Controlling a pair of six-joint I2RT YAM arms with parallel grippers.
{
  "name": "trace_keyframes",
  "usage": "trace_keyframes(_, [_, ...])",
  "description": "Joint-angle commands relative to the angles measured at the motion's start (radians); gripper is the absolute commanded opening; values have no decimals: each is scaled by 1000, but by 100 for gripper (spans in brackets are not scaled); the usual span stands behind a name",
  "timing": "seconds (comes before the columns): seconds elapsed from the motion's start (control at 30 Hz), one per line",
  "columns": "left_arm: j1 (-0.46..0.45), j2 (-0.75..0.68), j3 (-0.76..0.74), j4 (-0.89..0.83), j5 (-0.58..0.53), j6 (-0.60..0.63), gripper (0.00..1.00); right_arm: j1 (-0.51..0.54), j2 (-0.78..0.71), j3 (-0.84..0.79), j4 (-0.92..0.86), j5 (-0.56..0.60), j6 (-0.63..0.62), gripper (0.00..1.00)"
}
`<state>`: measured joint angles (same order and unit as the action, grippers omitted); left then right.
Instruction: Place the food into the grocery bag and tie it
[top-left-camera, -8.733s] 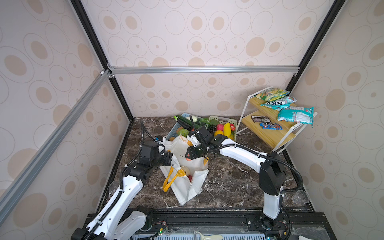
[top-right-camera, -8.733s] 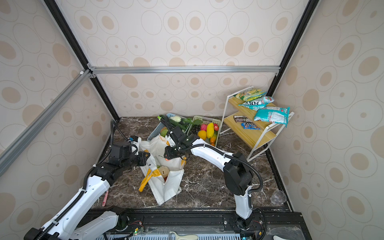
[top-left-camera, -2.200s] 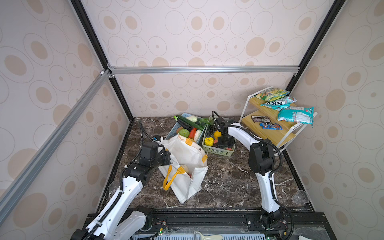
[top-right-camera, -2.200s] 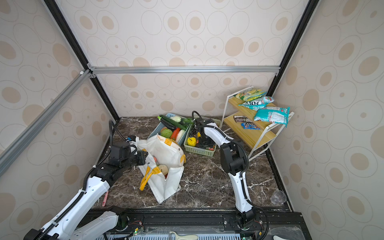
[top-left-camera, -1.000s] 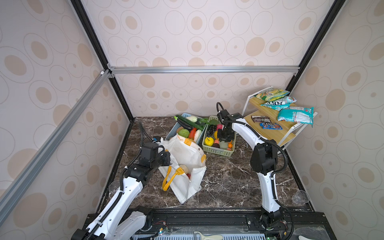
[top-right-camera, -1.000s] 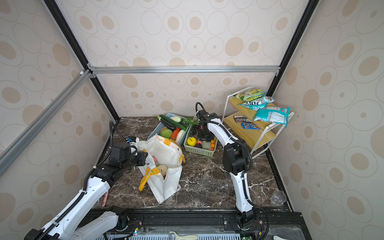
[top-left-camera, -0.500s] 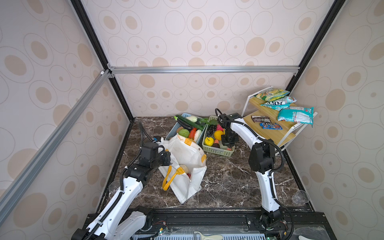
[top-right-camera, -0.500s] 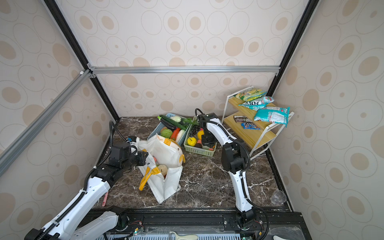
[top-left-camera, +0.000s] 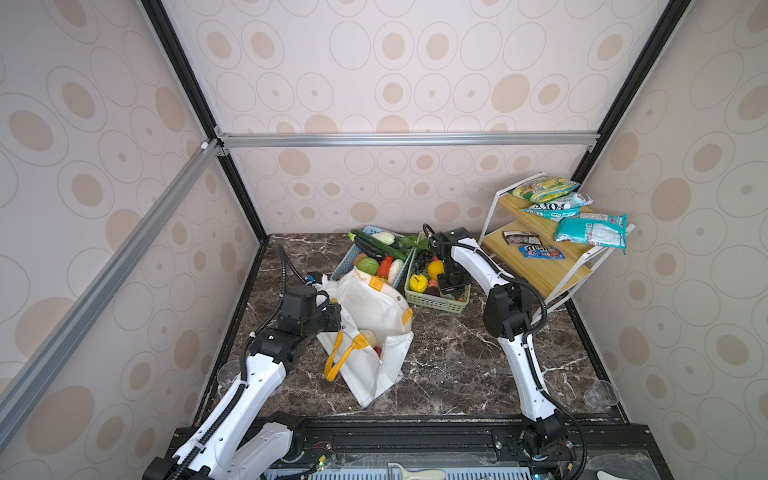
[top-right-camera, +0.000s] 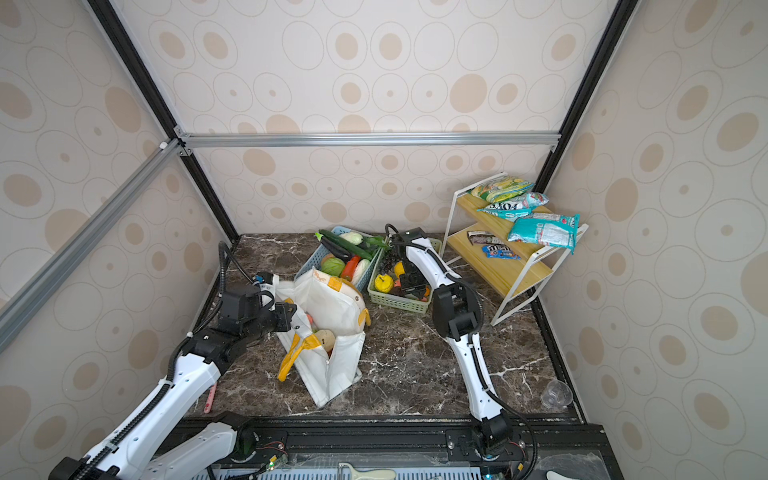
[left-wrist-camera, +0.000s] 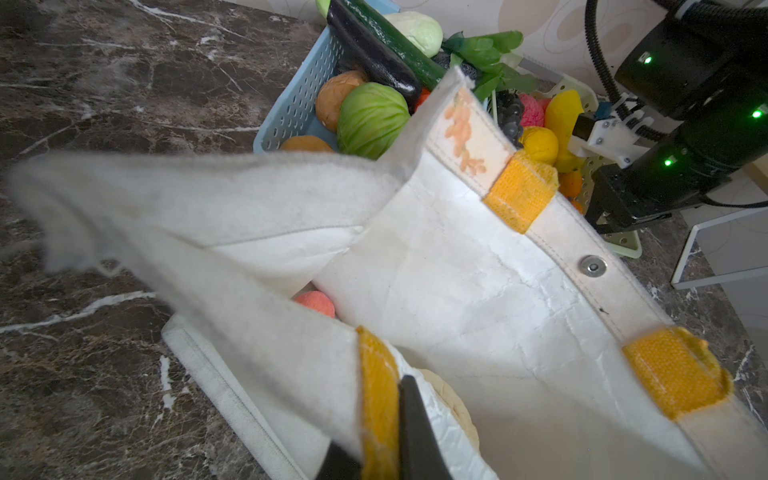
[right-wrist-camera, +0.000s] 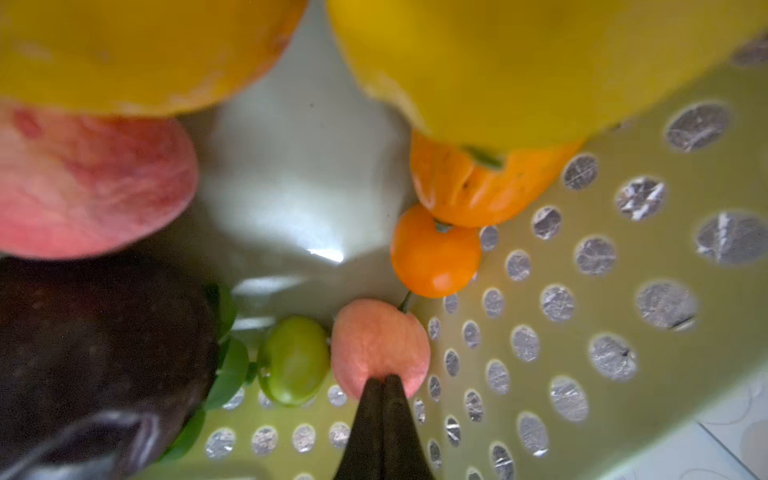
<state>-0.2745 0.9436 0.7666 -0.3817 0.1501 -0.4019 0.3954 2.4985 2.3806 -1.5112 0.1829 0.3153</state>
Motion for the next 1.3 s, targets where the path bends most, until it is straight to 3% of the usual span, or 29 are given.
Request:
trace_keyframes(0.0, [11, -5, 20, 14, -4, 26, 0, 3, 3, -3, -57, 15, -24, 5])
trace_keyframes(0.23, [11, -9, 31, 6, -6, 27, 0, 3, -28, -34, 54, -63, 13, 10])
trace_keyframes(0.67, [12, -22, 34, -14, -21, 34, 0, -10, -217, -230, 384, -256, 109, 13])
trace_keyframes(0.73, [14, -21, 34, -13, -20, 34, 0, -16, -245, -239, 386, -252, 108, 15])
trace_keyframes(0.93, [14, -15, 25, -2, -13, 34, 0, -23, -287, -255, 314, -143, 93, 37])
trace_keyframes(1.1, [14, -12, 18, 9, -8, 31, 0, -26, -298, -303, 298, -81, 78, 43])
trace_keyframes(1.27, [15, -11, 17, 9, -3, 30, 0, -25, -315, -373, 443, -116, 69, 48])
